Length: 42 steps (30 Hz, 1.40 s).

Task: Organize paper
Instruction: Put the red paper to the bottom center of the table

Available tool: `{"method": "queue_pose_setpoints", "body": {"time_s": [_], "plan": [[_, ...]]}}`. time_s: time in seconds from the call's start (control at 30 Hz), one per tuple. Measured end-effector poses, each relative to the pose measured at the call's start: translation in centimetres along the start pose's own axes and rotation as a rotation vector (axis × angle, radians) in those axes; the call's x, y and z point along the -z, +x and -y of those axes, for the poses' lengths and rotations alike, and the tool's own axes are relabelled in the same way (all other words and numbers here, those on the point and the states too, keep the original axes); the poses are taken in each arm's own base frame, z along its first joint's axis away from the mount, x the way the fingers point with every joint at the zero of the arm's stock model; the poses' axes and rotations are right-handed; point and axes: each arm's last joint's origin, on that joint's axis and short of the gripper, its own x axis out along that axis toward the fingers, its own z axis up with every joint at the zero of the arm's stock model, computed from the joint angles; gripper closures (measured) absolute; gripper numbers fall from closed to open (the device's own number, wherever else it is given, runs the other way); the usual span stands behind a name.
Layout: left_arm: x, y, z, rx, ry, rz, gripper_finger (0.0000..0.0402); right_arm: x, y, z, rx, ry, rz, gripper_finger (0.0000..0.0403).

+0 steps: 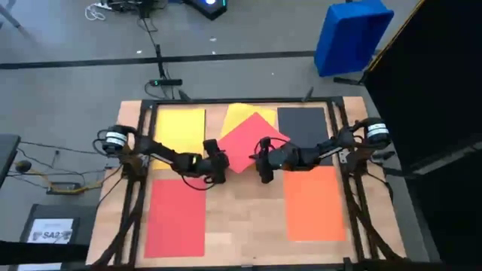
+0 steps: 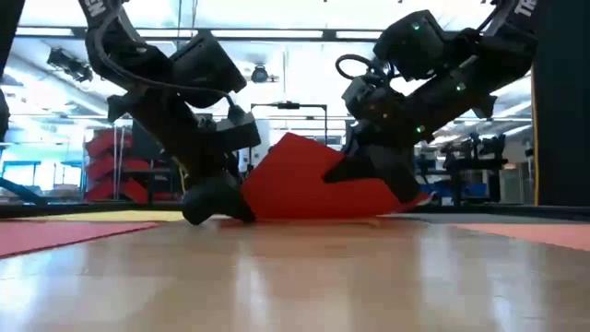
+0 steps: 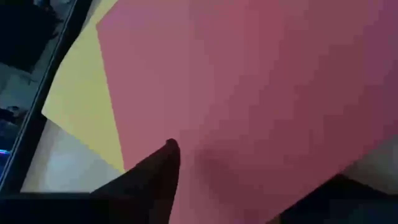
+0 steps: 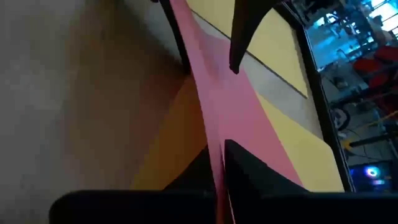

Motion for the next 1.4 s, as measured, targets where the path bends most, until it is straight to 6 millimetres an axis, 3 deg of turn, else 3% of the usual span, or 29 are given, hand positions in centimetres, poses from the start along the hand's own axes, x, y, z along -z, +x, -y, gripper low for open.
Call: {"method": "queue_pose_setpoints", "body": {"time_s": [0.23,0.63,1.07,1.2,1.4], "plan": [[-0.7,-0.9,-0.4,0.060,-0.008,-0.061,0.0202,0.1,0.0,0.0,-0.003,-0.002,-0.006,0.0403],[-2.5,-1.1,-0.6,0.099,-0.043,-0.006,0.0202,0.0,0.0,0.0,-0.001,-0.001,-0.002,0.0403],[-0.5,-0.1,-1.6,0.024,-0.054,-0.078,0.0207,-0.4,-0.1,-0.3,-0.014,-0.008,0.030,0.0403],[-0.6,-0.1,-1.7,-0.009,-0.060,-0.062,0.0232,-0.4,-0.1,-0.3,-0.015,-0.008,0.031,0.0403],[-0.7,-0.1,-1.6,-0.016,-0.055,-0.051,0.0311,-0.4,-0.1,-0.3,-0.015,-0.008,0.030,0.0403]]}}
